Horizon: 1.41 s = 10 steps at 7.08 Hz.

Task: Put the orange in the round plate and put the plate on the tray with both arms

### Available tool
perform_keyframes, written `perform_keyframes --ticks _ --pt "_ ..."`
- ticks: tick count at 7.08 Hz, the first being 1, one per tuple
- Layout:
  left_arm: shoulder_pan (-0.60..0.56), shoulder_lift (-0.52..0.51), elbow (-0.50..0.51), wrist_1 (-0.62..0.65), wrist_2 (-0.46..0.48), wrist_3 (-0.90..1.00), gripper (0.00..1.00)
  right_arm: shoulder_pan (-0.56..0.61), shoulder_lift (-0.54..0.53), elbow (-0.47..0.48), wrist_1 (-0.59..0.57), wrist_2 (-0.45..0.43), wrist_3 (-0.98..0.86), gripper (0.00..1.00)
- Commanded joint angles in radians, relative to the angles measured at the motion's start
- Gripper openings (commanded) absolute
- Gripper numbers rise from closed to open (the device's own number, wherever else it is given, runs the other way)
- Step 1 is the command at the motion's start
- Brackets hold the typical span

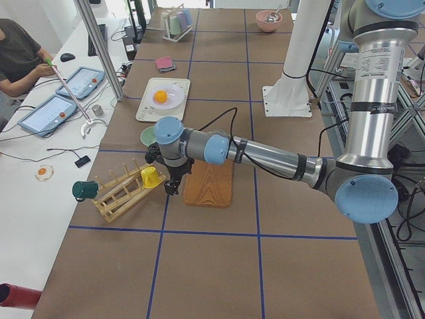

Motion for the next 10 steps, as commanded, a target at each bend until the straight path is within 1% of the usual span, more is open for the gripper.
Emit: perform_keyframes --ticks 1,4,5,7,8,9,10 --pt "-0.001 -0.001 0.02 0.0 0.004 -0.038 1.0 0.0 -0.002 -0.001 0.0 0.012 0.001 1.0" --pt "-0.003 0.0 0.023 0.003 0.005 -0.064 1.0 0.0 -0.015 -0.001 -0.002 0.016 0.002 1.0" --pt "-0.003 0.0 0.023 0.005 0.005 -0.064 1.0 0.002 -0.022 -0.001 -0.002 0.032 0.005 1.0" --pt "-0.003 0.002 0.023 0.003 0.007 -0.062 1.0 0.003 -0.023 0.0 -0.002 0.059 0.118 1.0" --pt "-0.003 0.0 0.023 0.003 0.007 -0.062 1.0 0.008 -0.038 -0.001 -0.002 0.074 0.129 1.0" --pt "-0.003 -0.001 0.022 0.005 0.007 -0.064 1.0 0.012 -0.049 -0.003 -0.002 0.076 0.14 1.0" --pt "-0.003 -0.004 0.019 0.006 0.007 -0.067 1.0 0.012 -0.052 -0.003 -0.002 0.076 0.211 1.0"
